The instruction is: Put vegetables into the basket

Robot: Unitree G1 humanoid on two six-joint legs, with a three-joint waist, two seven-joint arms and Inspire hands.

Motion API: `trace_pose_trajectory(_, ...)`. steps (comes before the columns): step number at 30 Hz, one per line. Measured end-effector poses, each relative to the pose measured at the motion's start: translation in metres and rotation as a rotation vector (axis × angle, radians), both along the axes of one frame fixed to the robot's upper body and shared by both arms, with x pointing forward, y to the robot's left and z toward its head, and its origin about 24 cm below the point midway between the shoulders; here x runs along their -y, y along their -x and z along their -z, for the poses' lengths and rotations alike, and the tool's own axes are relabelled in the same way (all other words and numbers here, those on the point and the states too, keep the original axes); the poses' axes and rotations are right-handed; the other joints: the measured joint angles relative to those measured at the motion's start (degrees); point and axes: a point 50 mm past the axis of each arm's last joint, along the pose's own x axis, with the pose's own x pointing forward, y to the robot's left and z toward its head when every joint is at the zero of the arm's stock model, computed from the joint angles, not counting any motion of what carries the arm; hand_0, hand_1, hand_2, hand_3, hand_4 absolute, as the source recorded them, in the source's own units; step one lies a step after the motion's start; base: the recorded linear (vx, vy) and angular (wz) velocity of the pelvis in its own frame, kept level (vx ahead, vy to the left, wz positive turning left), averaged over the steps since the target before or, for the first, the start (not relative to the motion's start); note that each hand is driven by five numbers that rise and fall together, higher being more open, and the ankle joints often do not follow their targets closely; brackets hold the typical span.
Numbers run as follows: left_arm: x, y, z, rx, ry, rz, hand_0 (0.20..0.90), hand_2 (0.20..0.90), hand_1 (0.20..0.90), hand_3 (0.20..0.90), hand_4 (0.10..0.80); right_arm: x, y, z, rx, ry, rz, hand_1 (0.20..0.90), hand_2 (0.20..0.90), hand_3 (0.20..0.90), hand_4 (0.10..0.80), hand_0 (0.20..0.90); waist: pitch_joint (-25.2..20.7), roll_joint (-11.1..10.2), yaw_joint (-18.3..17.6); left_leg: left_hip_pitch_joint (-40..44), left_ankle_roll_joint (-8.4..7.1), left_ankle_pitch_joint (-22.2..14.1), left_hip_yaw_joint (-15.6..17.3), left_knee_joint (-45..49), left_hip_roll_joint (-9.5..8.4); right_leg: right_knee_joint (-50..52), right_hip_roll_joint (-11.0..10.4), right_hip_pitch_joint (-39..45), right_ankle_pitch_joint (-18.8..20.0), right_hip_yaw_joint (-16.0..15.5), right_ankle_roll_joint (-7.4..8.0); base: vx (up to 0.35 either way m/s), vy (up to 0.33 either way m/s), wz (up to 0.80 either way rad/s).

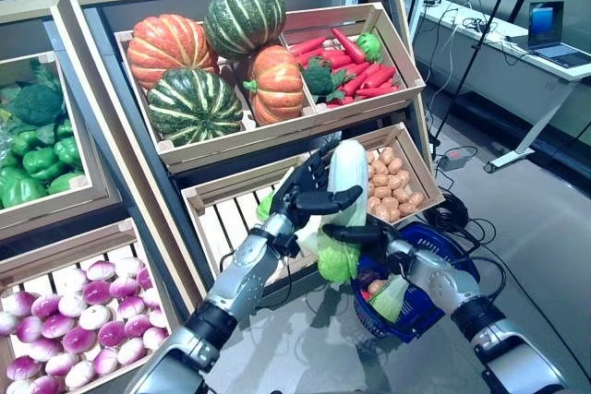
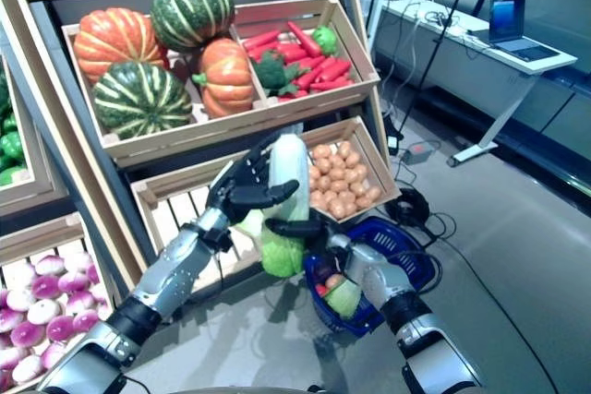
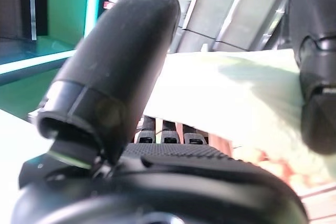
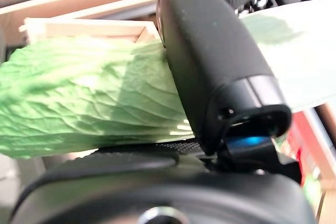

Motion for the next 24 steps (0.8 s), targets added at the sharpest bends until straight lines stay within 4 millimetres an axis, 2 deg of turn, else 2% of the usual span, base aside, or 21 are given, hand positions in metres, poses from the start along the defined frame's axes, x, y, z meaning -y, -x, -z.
trace_pose_trajectory(5, -0.004, 0.007, 0.01, -0.018, -0.039, -0.002, 0.9, 0.9, 0.9, 0.9, 0.8, 0.03, 0.025, 0.026, -0.09, -0.02, 0.169, 0.3, 0.3, 0.3, 0.4, 0.3, -0.12, 0.3, 0.2, -0.32, 0.0, 0.0, 0.1, 0.0, 0.0, 0.0, 0.02, -0.37, 0.01, 0.07, 0.0, 0.018, -0.04, -0.01)
trace_pose_trajectory(9, -0.011, 0.008, 0.015, -0.023, -0.075, -0.025, 0.9, 0.9, 0.9, 0.9, 0.8, 0.045, 0.037, 0.035, -0.104, -0.042, 0.263, 0.3, 0.3, 0.3, 0.4, 0.3, -0.12, 0.3, 0.09, -0.35, 0.01, -0.01, 0.31, 0.0, 0.02, 0.0, 0.04, -0.5, 0.01, 0.25, 0.01, 0.01, -0.041, -0.02)
trace_pose_trajectory(15, -0.025, 0.01, 0.02, -0.023, -0.13, -0.093, 0.9, 0.9, 0.9, 0.9, 0.8, 0.058, 0.044, 0.038, -0.088, -0.042, 0.328, 0.3, 0.3, 0.3, 0.4, 0.3, -0.12, 0.3, -0.38, -0.34, 0.01, -0.01, 0.56, -0.01, 0.06, -0.02, 0.04, -0.57, 0.04, 0.43, 0.04, 0.015, -0.047, -0.02)
trace_pose_trajectory(17, -0.035, 0.01, 0.022, 0.004, -0.247, -0.147, 0.9, 0.9, 0.9, 0.9, 0.8, 0.066, 0.048, 0.039, -0.083, -0.045, 0.366, 0.3, 0.3, 0.3, 0.4, 0.3, -0.11, 0.32, -0.71, -0.35, 0.01, -0.01, 0.71, -0.01, 0.08, -0.02, 0.07, -0.61, 0.04, 0.52, 0.04, 0.017, -0.08, -0.02)
trace_pose_trajectory(19, -0.056, 0.01, 0.024, 0.073, -0.513, -0.214, 0.9, 0.9, 0.9, 0.9, 0.8, 0.073, 0.051, 0.039, -0.066, -0.046, 0.406, 0.3, 0.3, 0.3, 0.4, 0.3, -0.1, 0.34, -1.27, -0.47, 0.0, -0.02, 0.88, -0.01, 0.15, -0.03, 0.13, -0.82, 0.04, 0.68, 0.04, 0.003, -0.095, -0.04)
trace_pose_trajectory(22, -0.084, 0.011, 0.023, 0.119, -0.723, -0.29, 0.9, 0.9, 0.9, 0.9, 0.8, 0.089, 0.061, 0.041, -0.051, -0.047, 0.498, 0.3, 0.3, 0.3, 0.4, 0.3, -0.07, 0.4, -1.32, -0.93, 0.0, -0.02, 1.29, -0.02, 0.24, -0.05, 0.19, -1.52, 0.09, 1.1, 0.05, 0.003, -0.076, -0.08)
trace_pose_trajectory(24, -0.099, 0.013, 0.026, 0.107, -0.774, -0.355, 0.9, 0.9, 0.9, 0.9, 0.8, 0.1, 0.07, 0.044, -0.062, -0.045, 0.572, 0.3, 0.3, 0.3, 0.4, 0.3, -0.05, 0.43, -1.32, -0.92, 0.0, -0.03, 1.32, -0.02, 0.21, -0.06, 0.18, -1.51, 0.09, 1.1, 0.05, 0.039, -0.109, -0.01)
